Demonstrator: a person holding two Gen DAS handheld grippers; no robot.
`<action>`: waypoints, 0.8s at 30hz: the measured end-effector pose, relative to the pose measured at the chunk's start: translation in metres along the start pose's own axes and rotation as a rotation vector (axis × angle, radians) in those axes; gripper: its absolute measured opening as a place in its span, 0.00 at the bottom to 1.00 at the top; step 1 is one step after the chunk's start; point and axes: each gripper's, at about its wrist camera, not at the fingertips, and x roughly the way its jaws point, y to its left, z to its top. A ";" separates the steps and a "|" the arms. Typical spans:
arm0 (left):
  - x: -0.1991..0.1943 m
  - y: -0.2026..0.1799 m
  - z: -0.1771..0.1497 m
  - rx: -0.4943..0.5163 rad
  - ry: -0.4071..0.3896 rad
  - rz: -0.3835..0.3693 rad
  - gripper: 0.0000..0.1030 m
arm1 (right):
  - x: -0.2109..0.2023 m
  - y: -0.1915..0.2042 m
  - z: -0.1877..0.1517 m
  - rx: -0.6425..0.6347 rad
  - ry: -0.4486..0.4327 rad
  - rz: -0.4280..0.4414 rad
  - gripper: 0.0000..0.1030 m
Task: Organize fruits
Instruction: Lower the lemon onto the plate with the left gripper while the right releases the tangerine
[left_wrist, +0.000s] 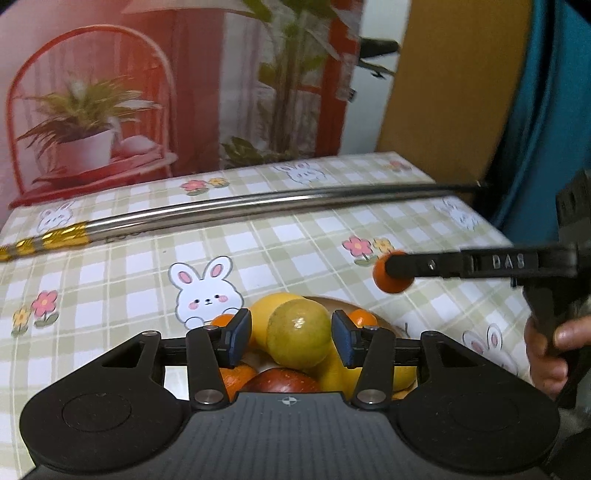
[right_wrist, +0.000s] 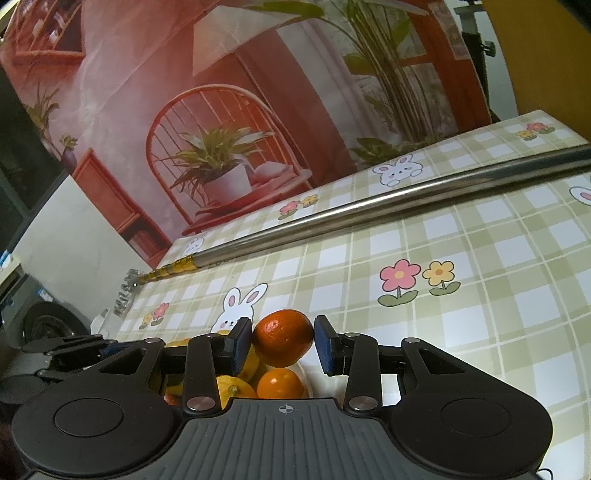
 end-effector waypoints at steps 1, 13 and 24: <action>-0.003 0.001 -0.001 -0.016 -0.007 0.011 0.49 | -0.001 0.002 0.000 -0.007 0.000 0.001 0.33; -0.043 0.014 -0.014 -0.191 -0.055 0.156 0.49 | -0.015 0.041 -0.009 -0.191 0.027 0.016 0.33; -0.066 0.021 -0.032 -0.259 -0.084 0.210 0.51 | -0.013 0.089 -0.034 -0.366 0.124 0.048 0.33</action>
